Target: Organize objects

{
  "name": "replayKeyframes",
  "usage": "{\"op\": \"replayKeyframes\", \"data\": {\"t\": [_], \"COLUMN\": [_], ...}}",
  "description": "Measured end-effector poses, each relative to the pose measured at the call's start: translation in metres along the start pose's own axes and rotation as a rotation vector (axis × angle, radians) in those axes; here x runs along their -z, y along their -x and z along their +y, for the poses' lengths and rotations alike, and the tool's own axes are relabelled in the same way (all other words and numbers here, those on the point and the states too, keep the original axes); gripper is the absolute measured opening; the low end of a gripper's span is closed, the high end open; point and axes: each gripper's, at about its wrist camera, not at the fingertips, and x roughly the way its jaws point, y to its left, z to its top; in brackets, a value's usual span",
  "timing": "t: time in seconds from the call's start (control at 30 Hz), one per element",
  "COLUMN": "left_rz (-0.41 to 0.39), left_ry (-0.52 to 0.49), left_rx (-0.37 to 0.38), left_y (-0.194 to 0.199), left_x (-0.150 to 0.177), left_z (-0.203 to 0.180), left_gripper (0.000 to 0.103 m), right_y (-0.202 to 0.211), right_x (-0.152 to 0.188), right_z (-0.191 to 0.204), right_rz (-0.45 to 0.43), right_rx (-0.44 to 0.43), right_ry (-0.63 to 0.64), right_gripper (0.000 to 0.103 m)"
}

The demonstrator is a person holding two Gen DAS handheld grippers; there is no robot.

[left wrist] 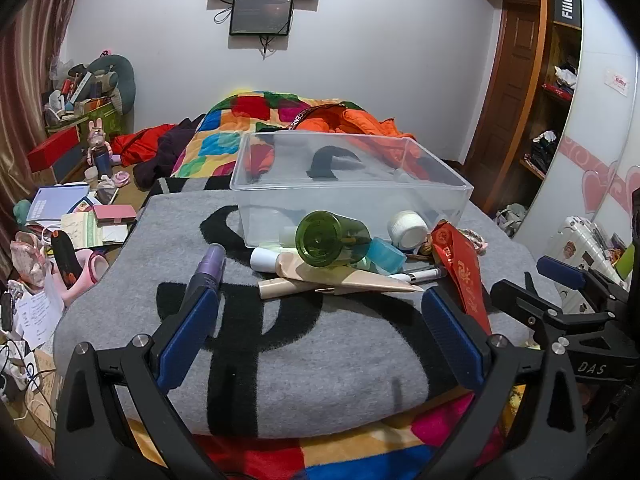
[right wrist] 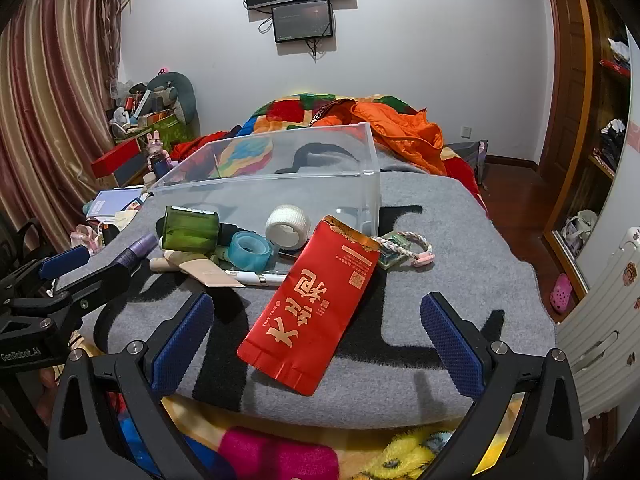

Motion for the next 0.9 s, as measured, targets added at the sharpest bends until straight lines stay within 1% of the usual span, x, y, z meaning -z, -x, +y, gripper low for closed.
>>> {"op": "replayKeyframes", "data": {"t": [0.43, 0.57, 0.77, 0.9], "left_rz": [0.005, 0.014, 0.014, 0.029], "left_ry": [0.006, 0.004, -0.025, 0.001], "left_rx": [-0.002, 0.015, 0.005, 0.028], "left_y": [-0.0007, -0.001, -0.0028, -0.0071], "left_x": [0.0006, 0.0015, 0.0054, 0.006], "left_z": [0.0016, 0.0016, -0.0014, 0.0048], "left_gripper": [0.103, 0.103, 0.103, 0.103], "right_y": [-0.0005, -0.0005, -0.0005, -0.0015], "right_x": [0.0002, 0.0003, 0.0012, 0.0009], "right_z": [0.0002, 0.0004, 0.0005, 0.0009], "right_rz": [0.004, 0.004, 0.003, 0.003], "right_rx": [-0.002, -0.003, 0.0, 0.001], "right_ry": [-0.002, -0.001, 0.001, 0.004], "right_gripper": [0.103, 0.103, 0.103, 0.103]}}
